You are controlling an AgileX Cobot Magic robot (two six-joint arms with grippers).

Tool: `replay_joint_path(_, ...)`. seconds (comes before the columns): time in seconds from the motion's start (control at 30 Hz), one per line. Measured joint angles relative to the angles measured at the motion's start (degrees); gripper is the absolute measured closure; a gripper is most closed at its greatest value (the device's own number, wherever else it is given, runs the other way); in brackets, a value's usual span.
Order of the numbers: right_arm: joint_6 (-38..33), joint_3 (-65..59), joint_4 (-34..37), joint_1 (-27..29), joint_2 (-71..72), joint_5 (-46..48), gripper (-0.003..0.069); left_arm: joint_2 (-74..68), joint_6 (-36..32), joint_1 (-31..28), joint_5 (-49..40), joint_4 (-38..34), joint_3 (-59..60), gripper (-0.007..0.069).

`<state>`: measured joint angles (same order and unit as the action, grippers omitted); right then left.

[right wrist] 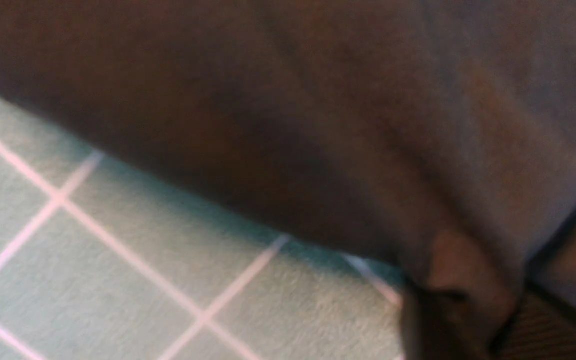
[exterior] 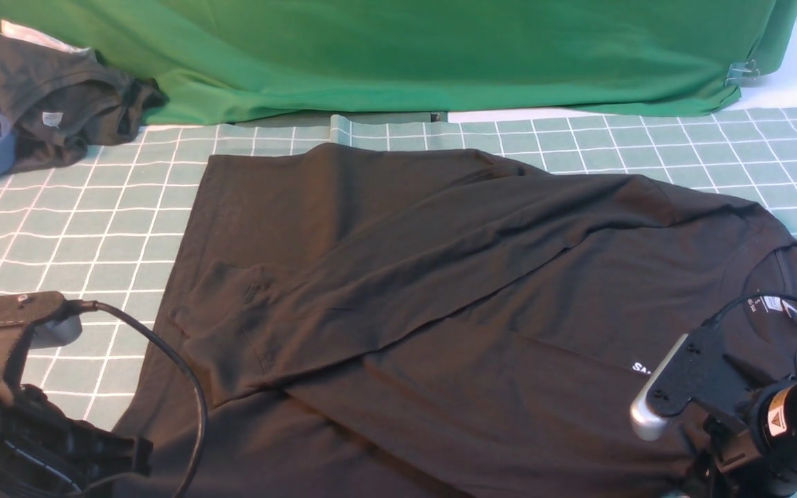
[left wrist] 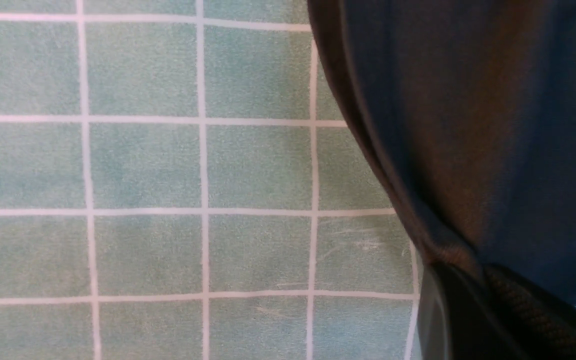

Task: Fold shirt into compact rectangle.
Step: 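Grasp the near edge of the shirt at its hem and shoulder corners, then fold the black garment in half by bringing its near edge over to the far edge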

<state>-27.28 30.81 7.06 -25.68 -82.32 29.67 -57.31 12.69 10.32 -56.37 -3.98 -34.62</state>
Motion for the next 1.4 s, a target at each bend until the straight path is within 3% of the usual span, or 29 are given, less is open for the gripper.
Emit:
replay_joint_path(0.1, 0.0, 1.5, 0.0, -0.1, 2.5, 4.6, 0.0617, 0.8, 0.0, 0.0, -0.3, -0.5, 0.0, 0.0617)
replay_joint_path(0.27, 0.0, 3.4, 0.2, -0.1, 10.0, 14.0, 0.0624, 4.4, 0.6, 0.0, -2.5, -1.0, -2.3, 0.0617)
replay_joint_path(0.6, 0.6, 9.7, -1.0, 2.0, 15.3, 17.1, 0.0626, 0.3, 3.6, 0.0, 0.6, 0.1, -15.4, 0.0615)
replay_joint_path(0.97, -2.0, 24.0, -1.6, 11.1, 0.9, 17.2, 0.0626, -23.2, 4.1, -0.3, 13.2, 0.1, -31.1, 0.0615)
replay_joint_path(1.4, -2.8, 50.5, -1.6, 15.3, -23.8, 17.2, 0.0626, -50.0, 2.0, -7.8, 14.0, -5.5, -58.4, 0.0614)
